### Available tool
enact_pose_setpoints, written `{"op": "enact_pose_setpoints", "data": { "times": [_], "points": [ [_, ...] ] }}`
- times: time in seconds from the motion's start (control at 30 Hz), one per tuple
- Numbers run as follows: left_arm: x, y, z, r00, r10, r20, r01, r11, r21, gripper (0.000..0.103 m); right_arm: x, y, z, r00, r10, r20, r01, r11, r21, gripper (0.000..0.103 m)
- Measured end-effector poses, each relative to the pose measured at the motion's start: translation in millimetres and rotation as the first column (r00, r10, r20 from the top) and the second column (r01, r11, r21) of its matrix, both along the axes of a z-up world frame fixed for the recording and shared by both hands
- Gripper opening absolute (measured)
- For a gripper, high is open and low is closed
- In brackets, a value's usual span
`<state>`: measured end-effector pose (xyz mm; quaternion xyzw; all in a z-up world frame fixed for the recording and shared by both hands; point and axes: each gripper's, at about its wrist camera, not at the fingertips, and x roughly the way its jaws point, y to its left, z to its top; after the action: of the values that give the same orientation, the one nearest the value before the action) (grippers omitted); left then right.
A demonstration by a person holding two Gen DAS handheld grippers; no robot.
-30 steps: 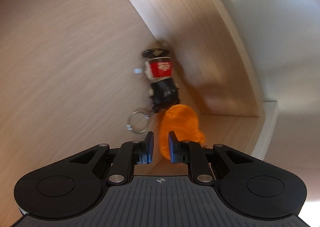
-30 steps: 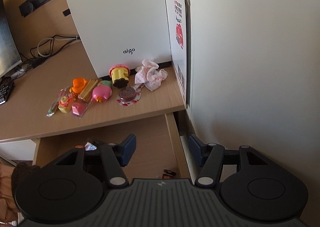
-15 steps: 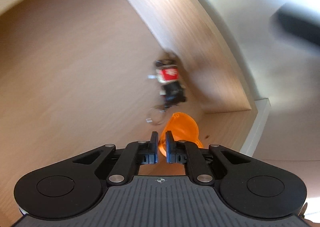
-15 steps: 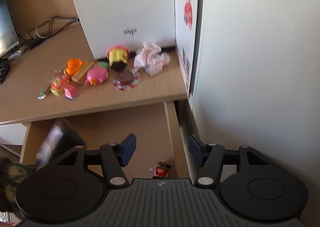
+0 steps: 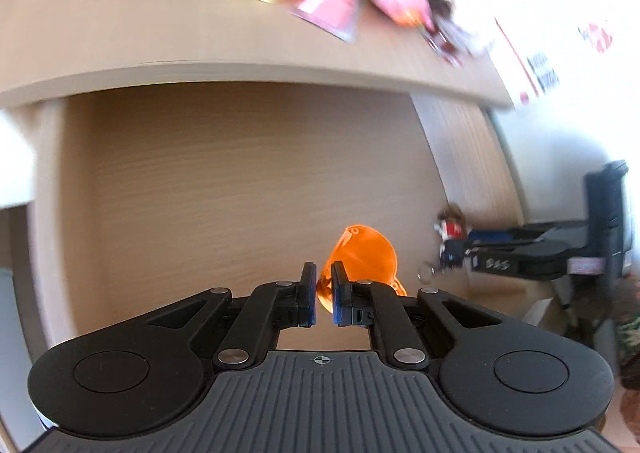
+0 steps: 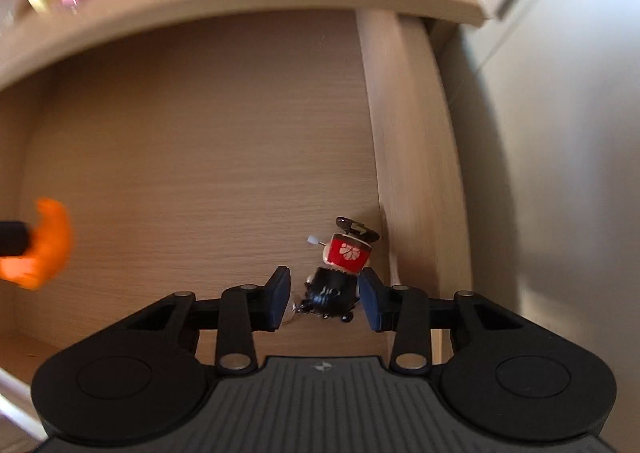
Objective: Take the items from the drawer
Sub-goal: 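Grasp the figure keychain with the right gripper while the left gripper holds a pumpkin cup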
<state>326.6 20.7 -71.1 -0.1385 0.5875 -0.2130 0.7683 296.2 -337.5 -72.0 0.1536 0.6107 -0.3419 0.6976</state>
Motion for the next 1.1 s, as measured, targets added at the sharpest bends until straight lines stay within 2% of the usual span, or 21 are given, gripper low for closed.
{"op": "enact_pose_setpoints", "data": {
  "times": [0.07, 0.17, 0.27, 0.37, 0.4, 0.47, 0.63, 0.8, 1.0, 1.1],
  "points": [
    [4, 23, 9, 0.999, 0.036, 0.004, -0.036, 0.999, -0.010, 0.009, 11, 4, -7, 0.998, 0.040, -0.057, -0.041, 0.999, -0.026, 0.033],
    [-4, 37, 18, 0.998, 0.059, 0.019, -0.059, 0.998, -0.009, 0.009, 26, 9, -17, 0.985, 0.098, -0.139, -0.109, 0.992, -0.072, 0.033],
    [-12, 46, 21, 0.997, 0.078, 0.026, -0.078, 0.997, -0.008, 0.009, 33, 13, -22, 0.977, 0.137, -0.163, -0.148, 0.987, -0.061, 0.031],
    [-15, 44, 19, 0.996, 0.090, 0.026, -0.090, 0.996, -0.010, 0.009, 38, 26, -27, 0.960, 0.197, -0.201, -0.218, 0.972, -0.090, 0.030],
    [-15, 42, 18, 0.995, 0.092, 0.026, -0.092, 0.996, -0.009, 0.009, 40, 31, -28, 0.956, 0.213, -0.202, -0.235, 0.968, -0.092, 0.023],
    [-16, 45, 19, 0.996, 0.091, 0.027, -0.091, 0.996, -0.010, 0.009, 41, 36, -31, 0.957, 0.229, -0.176, -0.238, 0.971, -0.033, 0.011],
    [-16, 45, 19, 0.996, 0.088, 0.012, -0.087, 0.996, -0.007, 0.009, 41, 61, -30, 0.955, 0.292, -0.057, -0.288, 0.955, 0.065, 0.011],
    [-16, 41, 22, 0.996, 0.085, 0.006, -0.085, 0.996, -0.017, 0.009, 34, 55, -12, 0.963, 0.269, -0.007, -0.268, 0.961, 0.074, 0.011],
    [-18, 34, 26, 0.997, 0.077, 0.027, -0.075, 0.996, -0.054, 0.009, 16, 19, 9, 0.995, 0.104, 0.000, -0.103, 0.989, 0.107, 0.016],
    [-18, 33, 22, 0.997, 0.072, 0.023, -0.071, 0.996, -0.051, 0.009, 7, 15, 13, 0.998, 0.069, 0.004, -0.069, 0.992, 0.102, 0.019]
  ]
}}
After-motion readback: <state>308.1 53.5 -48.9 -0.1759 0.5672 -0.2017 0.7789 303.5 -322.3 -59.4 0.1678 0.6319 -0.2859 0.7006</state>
